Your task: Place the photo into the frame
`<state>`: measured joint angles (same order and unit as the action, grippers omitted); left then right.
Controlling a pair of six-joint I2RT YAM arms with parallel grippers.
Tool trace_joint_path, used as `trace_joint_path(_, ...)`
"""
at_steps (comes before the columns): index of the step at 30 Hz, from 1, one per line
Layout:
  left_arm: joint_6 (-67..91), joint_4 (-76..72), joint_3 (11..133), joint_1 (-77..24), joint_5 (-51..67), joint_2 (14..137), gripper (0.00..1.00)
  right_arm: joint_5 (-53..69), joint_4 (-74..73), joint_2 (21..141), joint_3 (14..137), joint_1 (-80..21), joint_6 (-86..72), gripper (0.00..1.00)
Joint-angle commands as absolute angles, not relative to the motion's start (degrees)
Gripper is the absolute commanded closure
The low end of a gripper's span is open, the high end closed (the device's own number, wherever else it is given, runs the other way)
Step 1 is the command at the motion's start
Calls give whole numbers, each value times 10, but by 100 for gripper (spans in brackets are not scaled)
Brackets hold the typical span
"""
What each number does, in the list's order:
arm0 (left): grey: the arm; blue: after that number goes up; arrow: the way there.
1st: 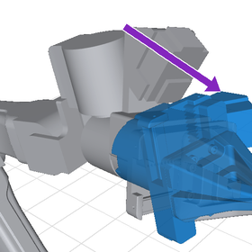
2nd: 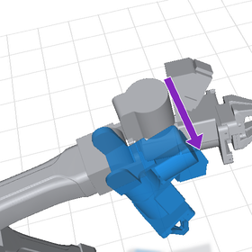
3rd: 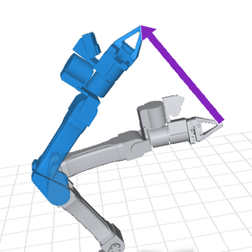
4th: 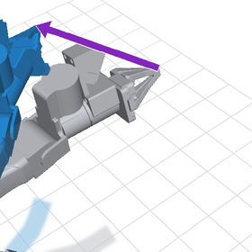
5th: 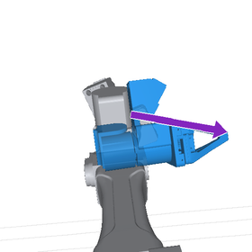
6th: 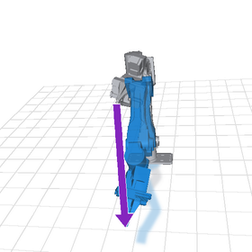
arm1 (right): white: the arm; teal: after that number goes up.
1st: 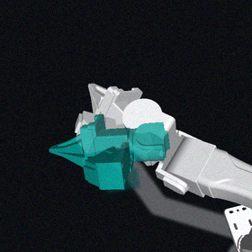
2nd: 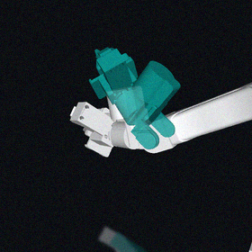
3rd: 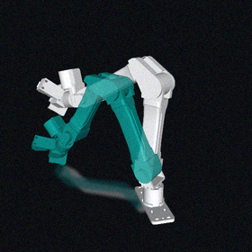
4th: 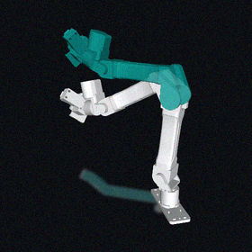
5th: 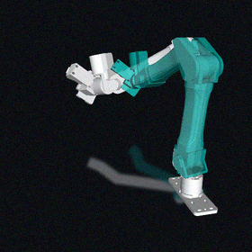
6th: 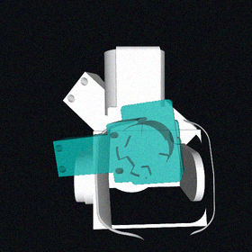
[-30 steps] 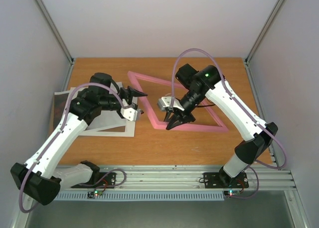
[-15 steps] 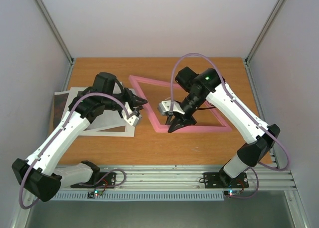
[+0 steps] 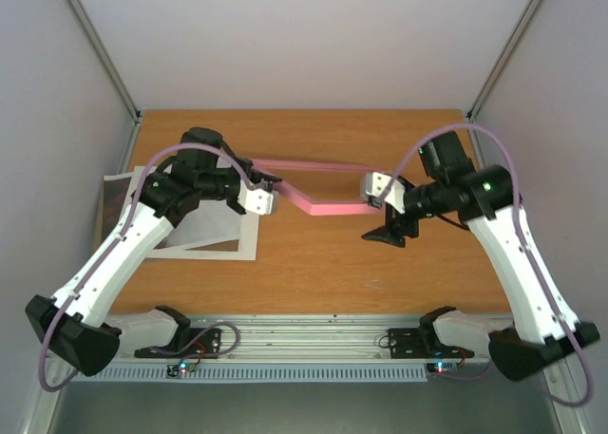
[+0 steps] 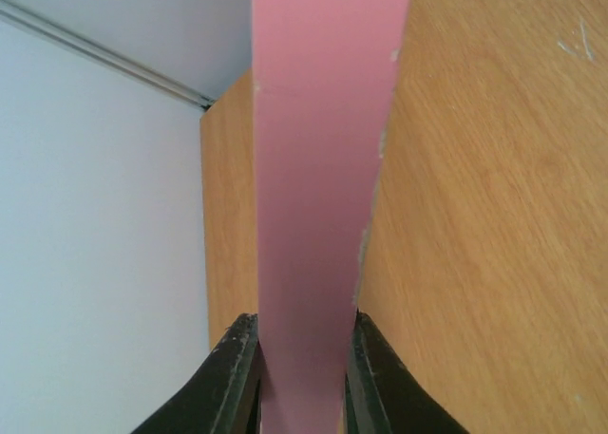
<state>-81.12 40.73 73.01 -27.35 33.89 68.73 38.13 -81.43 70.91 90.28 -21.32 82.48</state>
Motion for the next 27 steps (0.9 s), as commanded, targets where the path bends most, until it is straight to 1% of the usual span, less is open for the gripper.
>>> trace_joint_path(1,-670,402,767,-270,342,717,100,277,-681,640,828,-212,778,9)
trace_joint_path(2,-665,408,772,-271,348,721,99,255,-658,634,820,-212,770,7)
trace_joint_path(5,-674,412,774,-271,360,722,100,209,-622,638,822,-211,770,7)
trace_joint_path(9,-665,416,787,-271,366,731,100,182,-602,644,819,-213,821,15)
trace_joint_path(10,-664,422,791,-271,367,734,100,173,-587,640,812,-215,838,18)
trace_joint_path(11,-664,426,794,-271,368,735,100,163,-574,635,801,-217,856,24)
trace_joint_path(14,-667,431,791,-271,367,734,99,158,-540,621,779,-217,902,47)
trace_joint_path(18,-673,422,779,-271,359,731,100,176,-551,633,800,-218,923,67)
trace_joint_path(19,-665,413,776,-271,355,732,98,181,-558,641,812,-218,920,73)
trace_joint_path(21,-639,380,767,-271,342,729,86,187,-572,658,839,-218,903,84)
trace_joint_path(22,-610,359,761,-270,331,727,77,192,-580,667,853,-218,893,87)
trace_joint_path(23,-590,335,755,-268,320,725,70,198,-592,675,866,-218,885,90)
trace_joint_path(25,-540,271,738,-263,292,719,60,208,-606,687,883,-218,873,97)
trace_joint_path(26,-490,234,729,-260,275,716,53,212,-606,691,887,-218,863,99)
trace_joint_path(27,-456,206,722,-257,260,712,43,218,-609,696,891,-218,853,99)
